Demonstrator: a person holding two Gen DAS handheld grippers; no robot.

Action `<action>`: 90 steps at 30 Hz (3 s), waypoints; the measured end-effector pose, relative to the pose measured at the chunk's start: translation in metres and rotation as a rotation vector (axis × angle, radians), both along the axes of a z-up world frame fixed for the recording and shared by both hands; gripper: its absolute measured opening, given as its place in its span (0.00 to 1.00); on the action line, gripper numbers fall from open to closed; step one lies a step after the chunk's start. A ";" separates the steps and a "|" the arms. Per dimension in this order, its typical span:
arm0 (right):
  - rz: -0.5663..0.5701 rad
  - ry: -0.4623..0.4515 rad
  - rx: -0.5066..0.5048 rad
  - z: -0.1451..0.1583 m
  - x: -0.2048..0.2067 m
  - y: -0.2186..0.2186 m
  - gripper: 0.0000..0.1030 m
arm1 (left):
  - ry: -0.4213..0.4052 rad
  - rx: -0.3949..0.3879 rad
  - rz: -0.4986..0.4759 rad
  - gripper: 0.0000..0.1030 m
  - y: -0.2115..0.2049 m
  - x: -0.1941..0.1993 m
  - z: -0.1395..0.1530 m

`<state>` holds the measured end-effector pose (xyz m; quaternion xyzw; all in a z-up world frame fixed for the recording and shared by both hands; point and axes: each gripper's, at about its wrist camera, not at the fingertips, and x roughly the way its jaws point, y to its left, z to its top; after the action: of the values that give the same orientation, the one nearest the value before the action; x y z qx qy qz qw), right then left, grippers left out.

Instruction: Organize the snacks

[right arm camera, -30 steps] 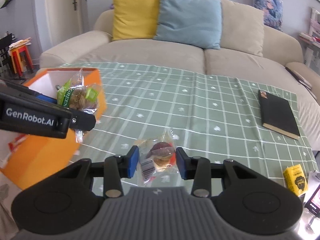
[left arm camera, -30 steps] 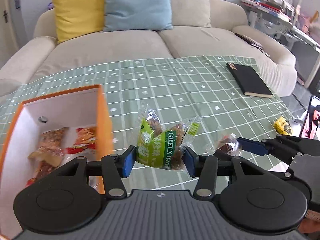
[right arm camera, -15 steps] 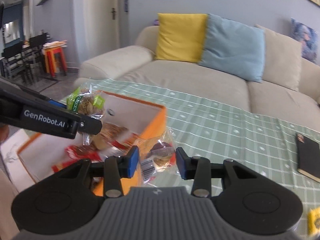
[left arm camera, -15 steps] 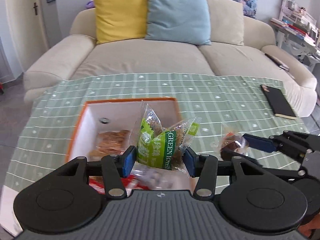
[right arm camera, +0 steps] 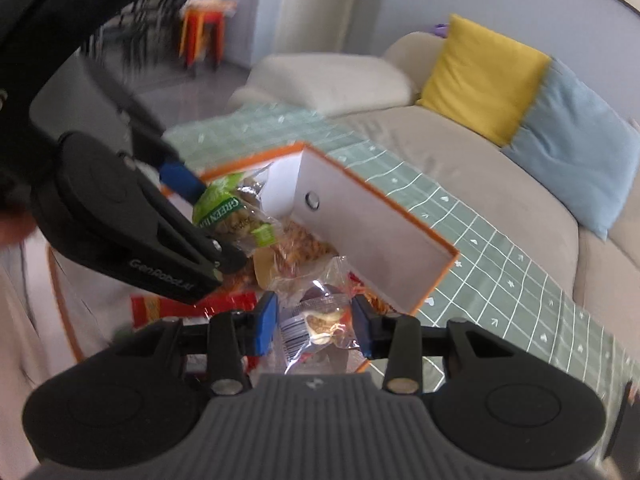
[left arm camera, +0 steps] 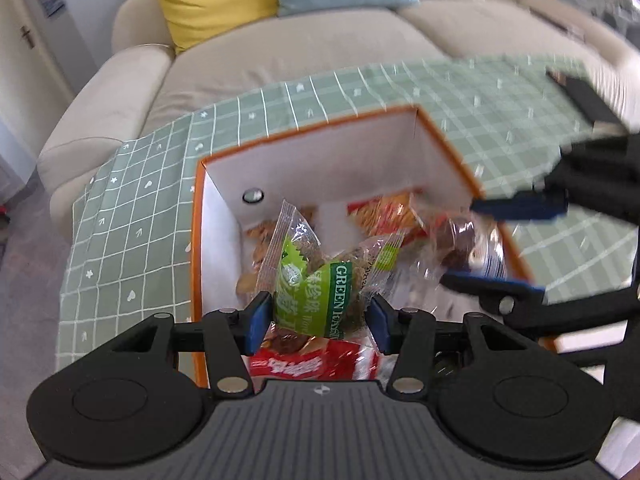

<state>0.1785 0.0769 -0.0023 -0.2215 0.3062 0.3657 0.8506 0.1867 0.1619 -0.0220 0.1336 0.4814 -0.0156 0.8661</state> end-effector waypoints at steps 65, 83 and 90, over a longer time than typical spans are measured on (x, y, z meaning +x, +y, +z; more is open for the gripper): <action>-0.551 -0.094 0.295 0.100 -0.114 -0.184 0.95 | -0.498 -0.117 0.180 0.88 -0.100 -0.138 0.102; -0.669 -0.082 0.270 0.070 -0.171 -0.213 0.96 | -0.369 -0.127 0.203 0.88 -0.131 -0.169 0.066; -0.672 -0.069 0.244 0.062 -0.174 -0.207 0.96 | -0.318 -0.137 0.209 0.88 -0.132 -0.170 0.052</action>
<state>0.0046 -0.1302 0.0593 -0.0176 0.2870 0.0915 0.9534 0.0170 0.0300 0.0299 0.0243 0.3475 0.0630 0.9352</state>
